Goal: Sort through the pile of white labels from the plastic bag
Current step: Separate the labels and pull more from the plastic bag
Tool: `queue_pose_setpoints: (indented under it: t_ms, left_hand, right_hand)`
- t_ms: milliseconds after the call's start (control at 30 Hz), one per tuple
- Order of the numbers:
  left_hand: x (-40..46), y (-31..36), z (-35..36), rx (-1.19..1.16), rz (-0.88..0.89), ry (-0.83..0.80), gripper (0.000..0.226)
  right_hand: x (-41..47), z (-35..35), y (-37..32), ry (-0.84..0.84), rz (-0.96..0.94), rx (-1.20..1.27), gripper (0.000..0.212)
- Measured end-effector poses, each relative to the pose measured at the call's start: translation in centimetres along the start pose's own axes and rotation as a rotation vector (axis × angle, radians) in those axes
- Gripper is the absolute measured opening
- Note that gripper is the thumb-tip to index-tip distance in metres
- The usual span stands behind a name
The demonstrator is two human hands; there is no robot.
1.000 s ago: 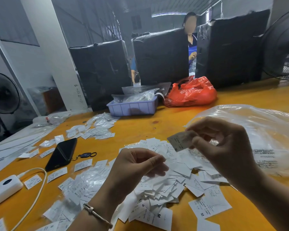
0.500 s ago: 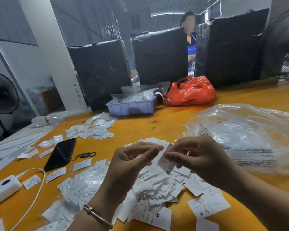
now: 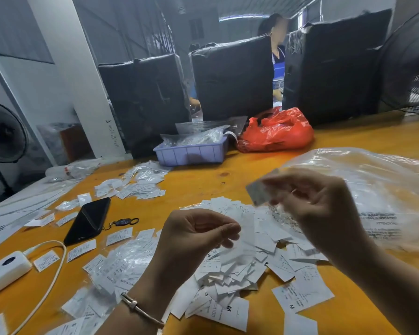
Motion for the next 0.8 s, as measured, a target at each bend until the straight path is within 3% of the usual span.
queue_pose_setpoints:
  t_ms: [67, 200, 333, 600, 800]
  left_hand:
    - [-0.1, 0.1, 0.0, 0.010, 0.013, 0.003, 0.022]
    - [-0.1, 0.1, 0.0, 0.023, 0.023, 0.001, 0.022]
    - [-0.1, 0.1, 0.0, 0.023, 0.025, -0.009, 0.021]
    - [-0.2, 0.4, 0.0, 0.032, 0.024, -0.019, 0.018]
    - [-0.1, 0.4, 0.0, -0.004, -0.007, -0.012, 0.019]
  right_hand:
    - [0.1, -0.7, -0.8, 0.114, -0.080, 0.041, 0.037]
    - [-0.5, -0.3, -1.7, 0.038, -0.215, 0.023, 0.054]
    - [-1.0, 0.5, -1.5, -0.059, -0.231, -0.007, 0.048]
    - [-0.8, 0.6, -1.0, -0.067, -0.247, -0.090, 0.037]
    - [-0.7, 0.7, -0.8, -0.128, -0.274, -0.133, 0.013]
Point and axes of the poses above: each hand's wrist, its own x-axis towards the middle knuckle, its own z-axis out of the palm, y = z × x, the point moved 2 cm from there along x, towards the middle knuckle, and after that the axes turned 5 degrees about y, right-handed, at the moved point
